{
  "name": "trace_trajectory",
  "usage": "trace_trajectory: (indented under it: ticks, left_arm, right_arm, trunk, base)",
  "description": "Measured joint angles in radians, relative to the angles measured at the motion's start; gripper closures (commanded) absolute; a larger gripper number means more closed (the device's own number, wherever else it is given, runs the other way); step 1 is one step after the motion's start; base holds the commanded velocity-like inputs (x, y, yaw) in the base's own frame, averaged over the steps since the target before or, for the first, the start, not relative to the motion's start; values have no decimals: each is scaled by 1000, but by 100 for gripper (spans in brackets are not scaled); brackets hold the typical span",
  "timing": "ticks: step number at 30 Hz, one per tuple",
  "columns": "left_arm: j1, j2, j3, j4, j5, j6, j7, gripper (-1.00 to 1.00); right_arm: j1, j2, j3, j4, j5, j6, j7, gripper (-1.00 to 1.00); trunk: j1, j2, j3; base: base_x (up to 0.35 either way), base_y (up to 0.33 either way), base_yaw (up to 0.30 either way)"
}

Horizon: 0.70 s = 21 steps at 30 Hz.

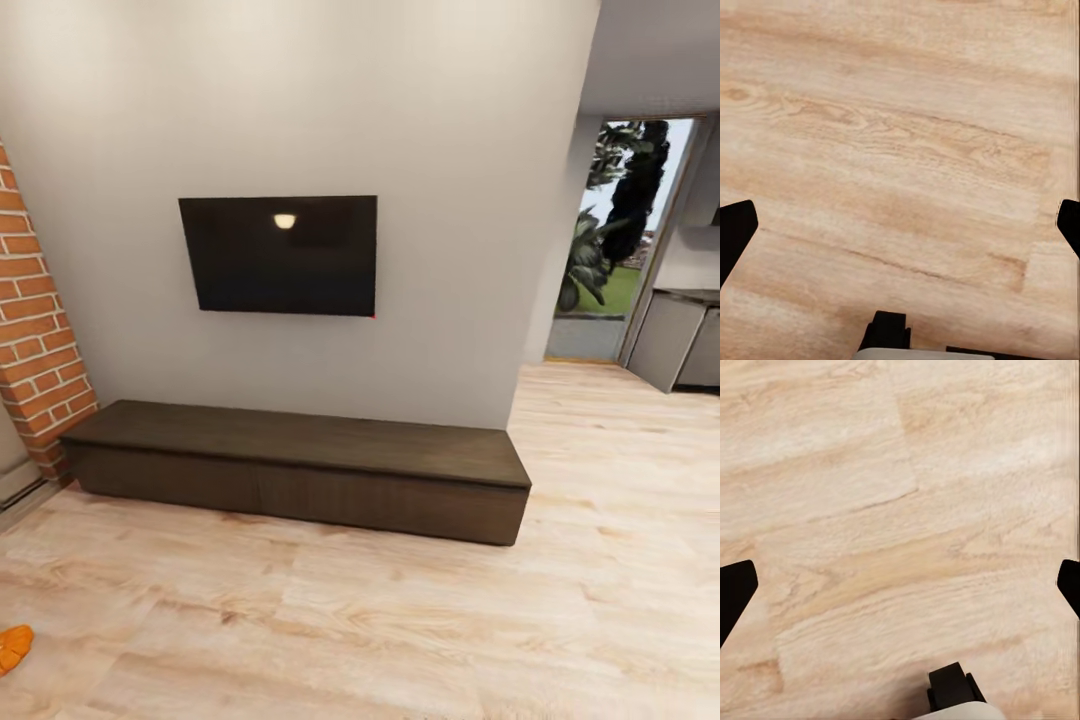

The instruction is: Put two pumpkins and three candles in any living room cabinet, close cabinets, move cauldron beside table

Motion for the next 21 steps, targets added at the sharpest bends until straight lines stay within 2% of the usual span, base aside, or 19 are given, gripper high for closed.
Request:
trace_trajectory:
  ticks: [4, 13, 21]
  left_arm:
    - [0, 0, 0, 0, 0, 2, 0, -100]
    - [0, 0, 0, 0, 0, 5, 3, -100]
    - [0, 0, 0, 0, 0, 5, 5, -100]
  right_arm:
    - [0, 0, 0, 0, 0, 0, 0, -100]
    - [0, 0, 1, 0, 2, -1, 0, -100]
    - [2, -1, 6, 0, 11, -2, 0, -100]
  trunk:
    - [0, 0, 0]
    - [0, 0, 0]
    - [0, 0, -1]
  base:
    - [162, 31, -279]
    - [309, 11, -271]
    - [242, 0, -50]
